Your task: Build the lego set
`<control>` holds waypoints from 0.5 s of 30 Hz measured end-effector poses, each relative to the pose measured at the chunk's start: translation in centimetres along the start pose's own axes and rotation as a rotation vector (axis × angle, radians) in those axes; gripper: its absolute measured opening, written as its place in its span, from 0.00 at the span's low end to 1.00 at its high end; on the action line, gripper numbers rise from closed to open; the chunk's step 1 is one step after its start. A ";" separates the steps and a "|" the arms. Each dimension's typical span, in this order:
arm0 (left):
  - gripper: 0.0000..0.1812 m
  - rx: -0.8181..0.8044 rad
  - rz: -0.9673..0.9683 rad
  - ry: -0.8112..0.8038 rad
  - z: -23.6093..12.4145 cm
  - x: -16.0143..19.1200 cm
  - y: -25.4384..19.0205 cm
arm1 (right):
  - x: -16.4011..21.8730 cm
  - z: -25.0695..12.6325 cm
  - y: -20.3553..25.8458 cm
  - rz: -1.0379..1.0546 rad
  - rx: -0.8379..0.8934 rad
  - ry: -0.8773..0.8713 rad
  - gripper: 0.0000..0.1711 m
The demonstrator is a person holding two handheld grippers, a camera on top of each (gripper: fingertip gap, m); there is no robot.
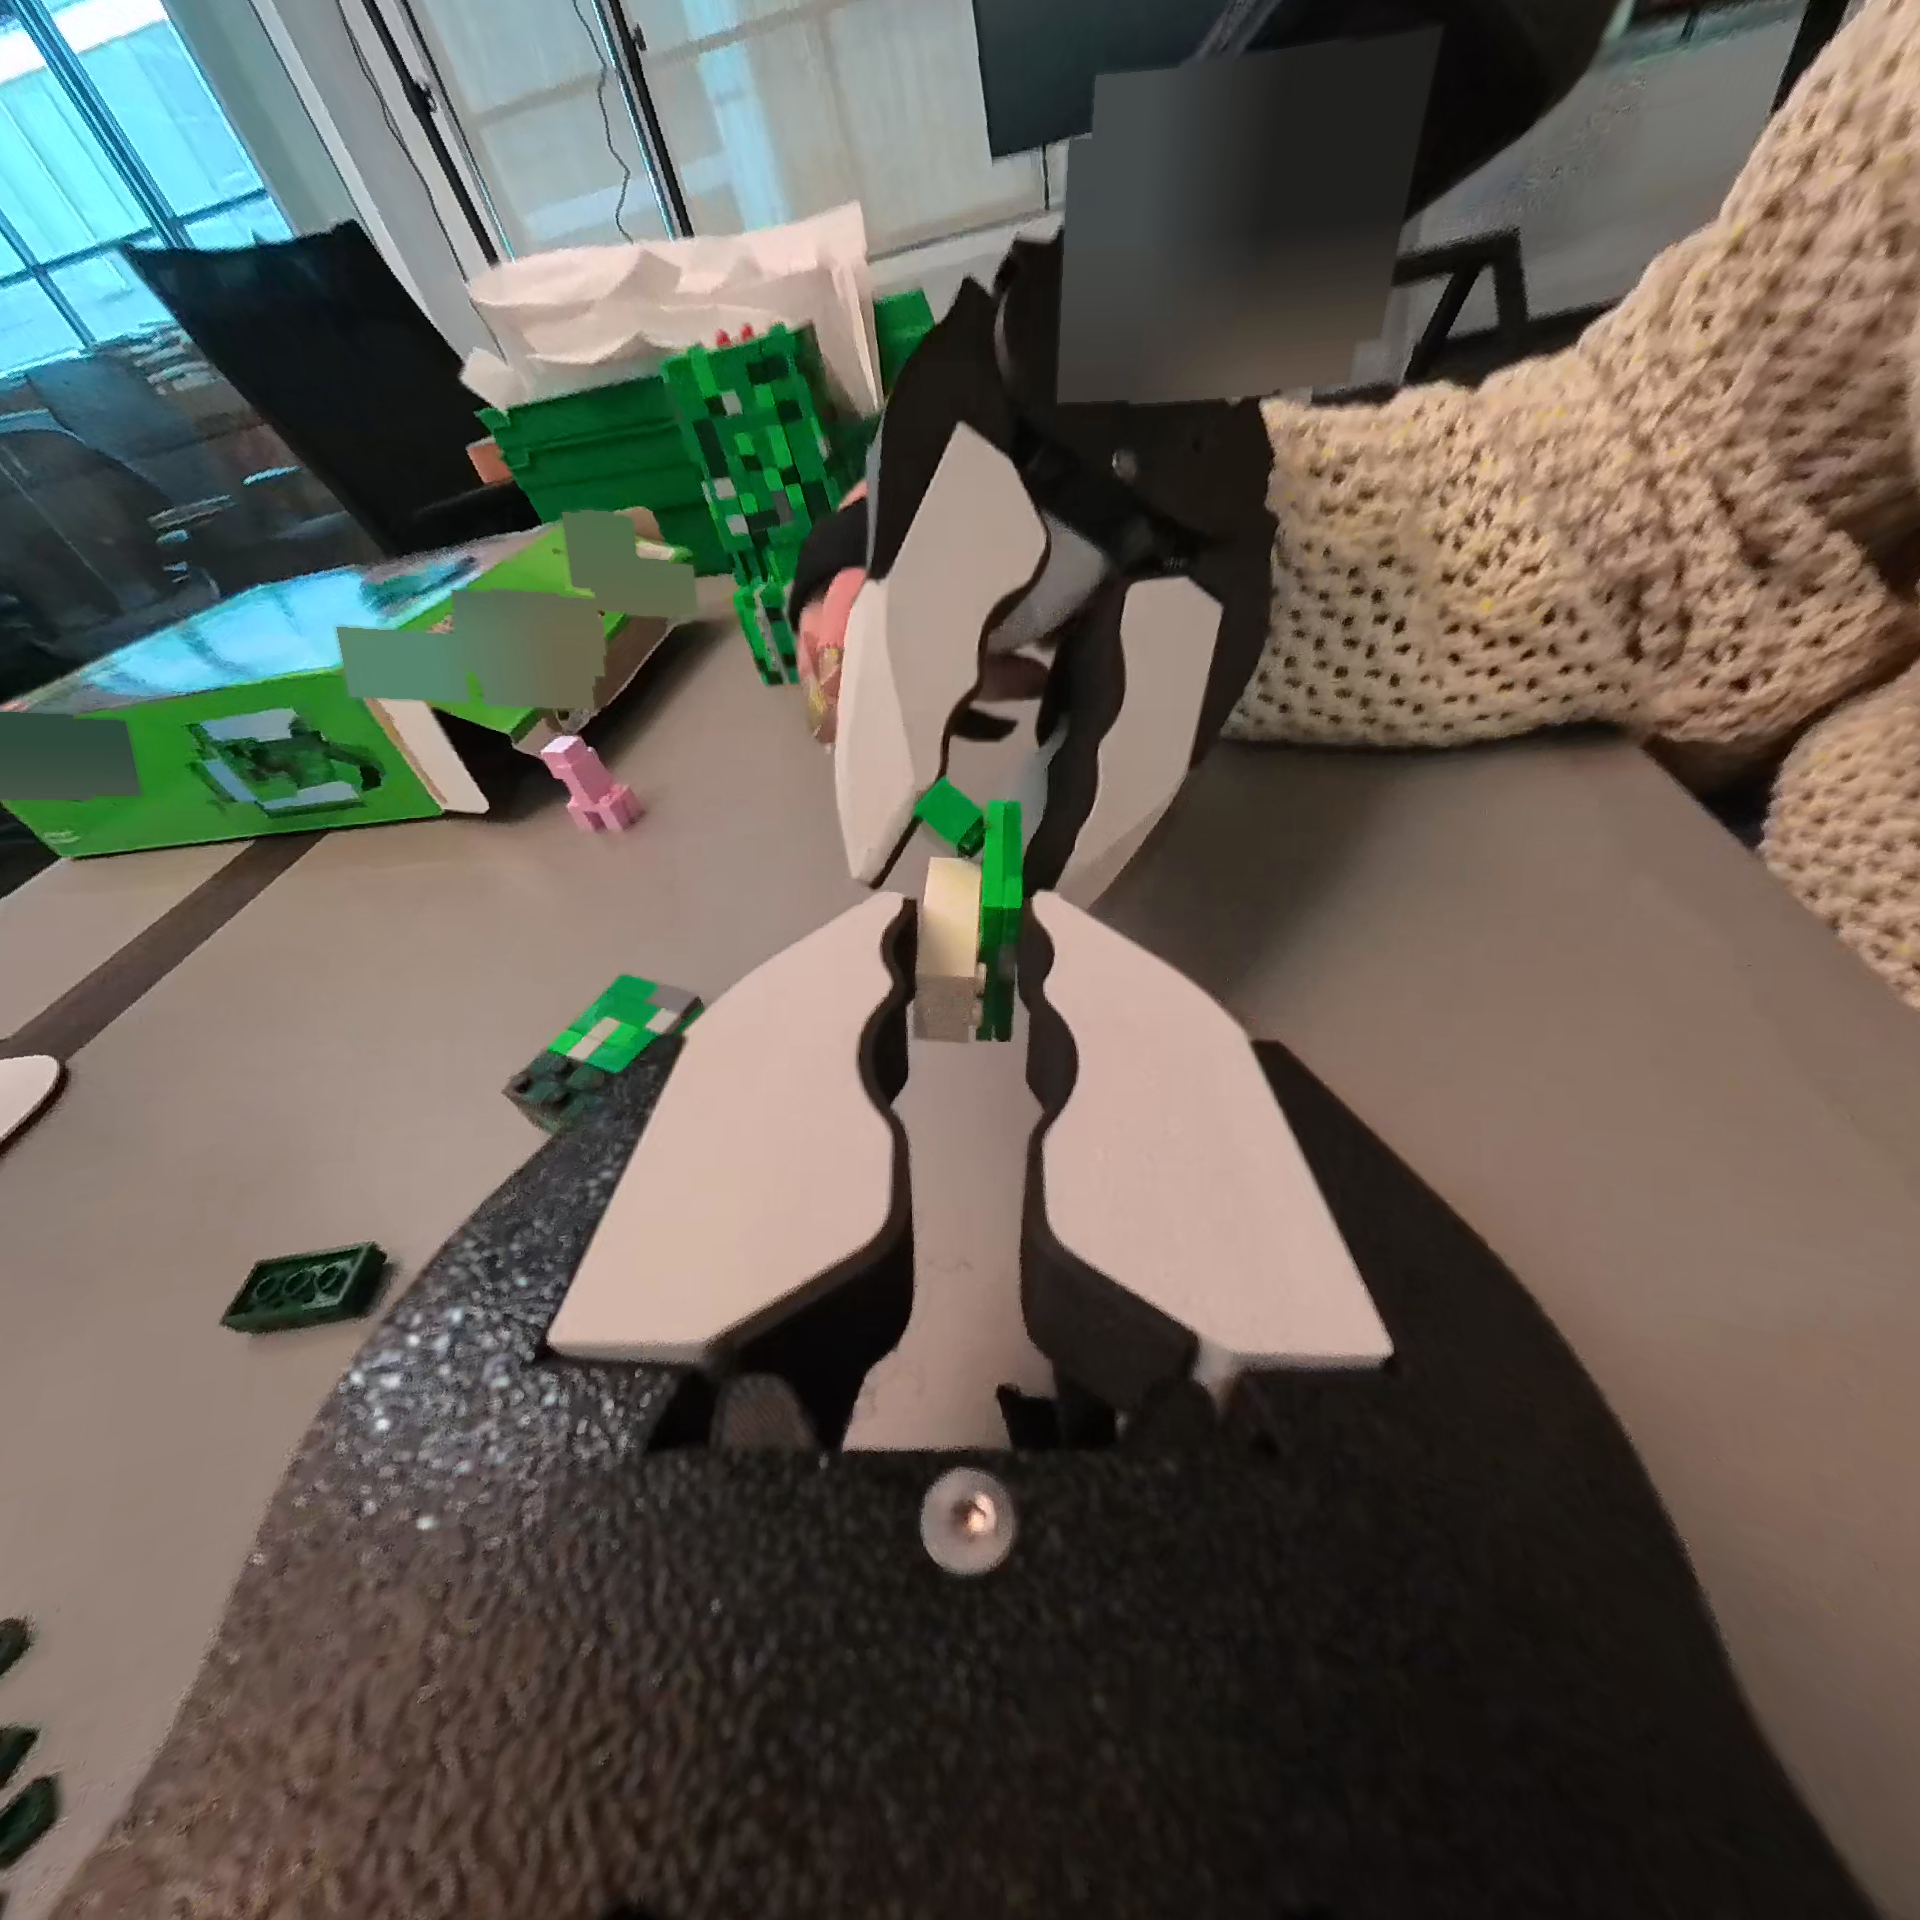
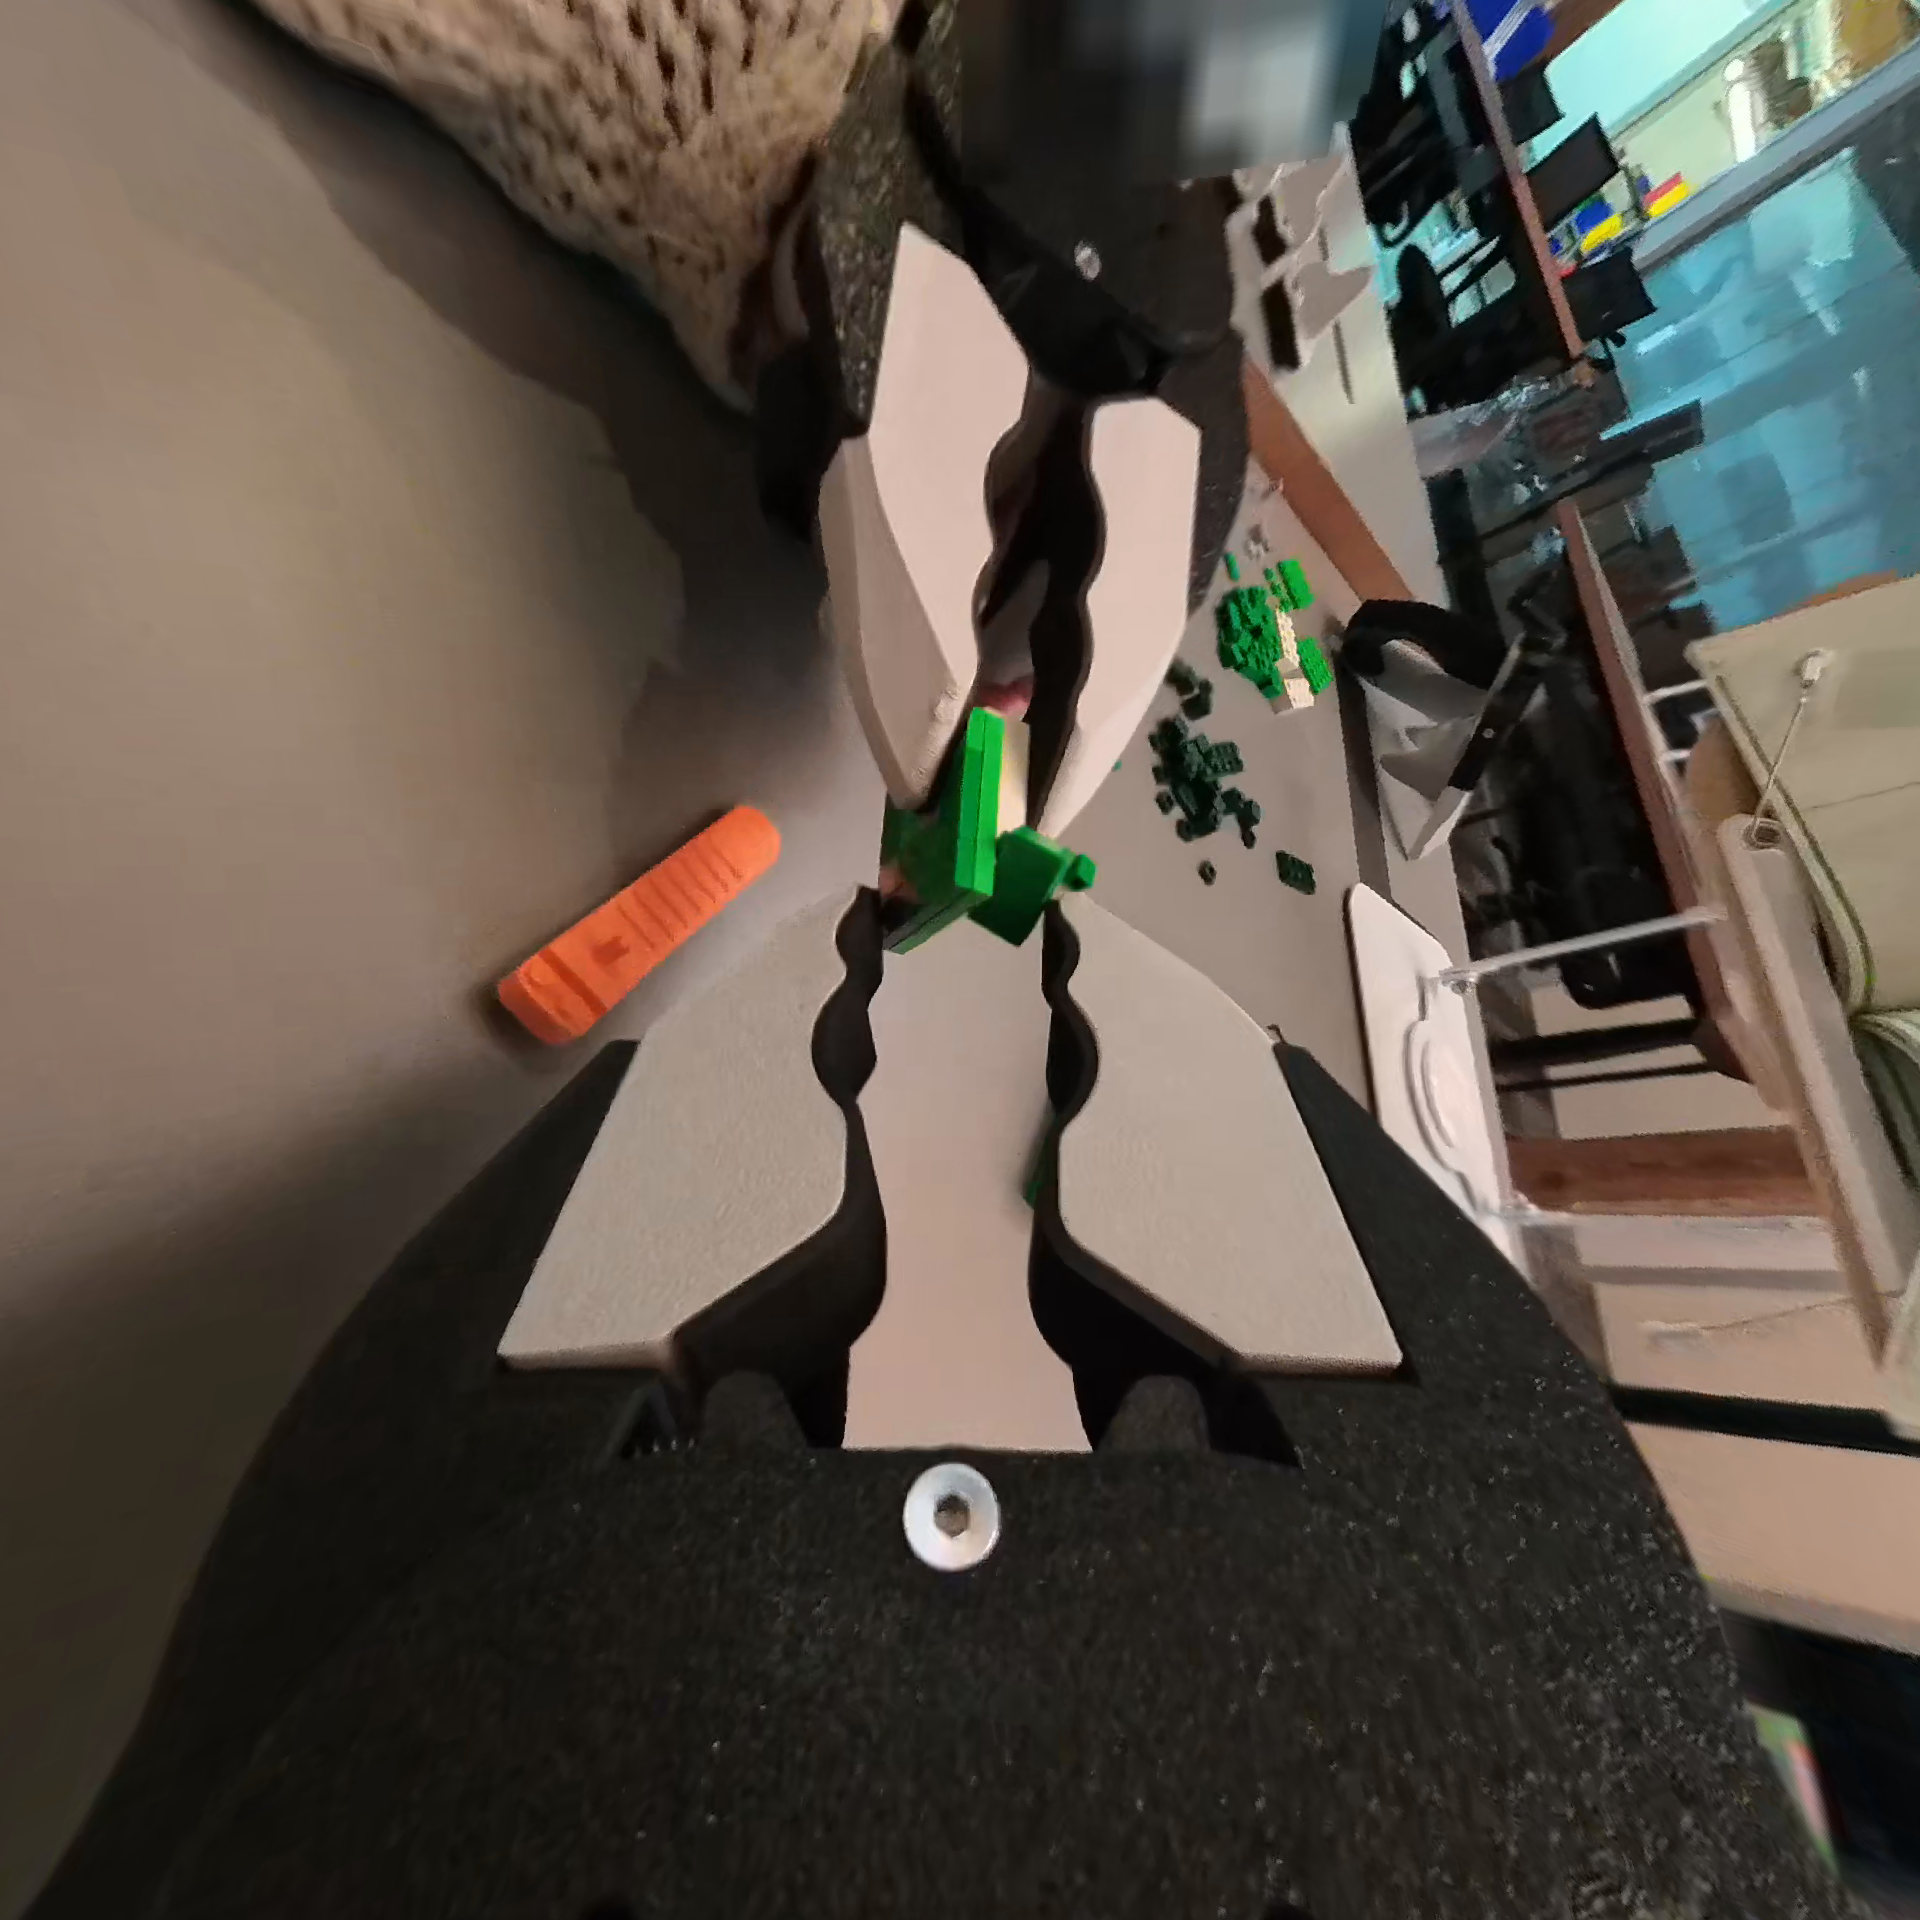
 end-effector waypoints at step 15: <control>0.10 0.042 -0.106 -0.175 -1.0 -1.9 0.2 | -1.5 -1.1 -1.1 0.192 0.008 -0.248 0.15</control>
Point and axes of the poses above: each gripper's, where its closed fingertips meet, z out along the fingers, x out of its underside, y = z × x across the jaws, the point moved 4 cm from there along -z, back along the fingers, and after that the axes turned 1 degree about -x, right-handed, at the moved point
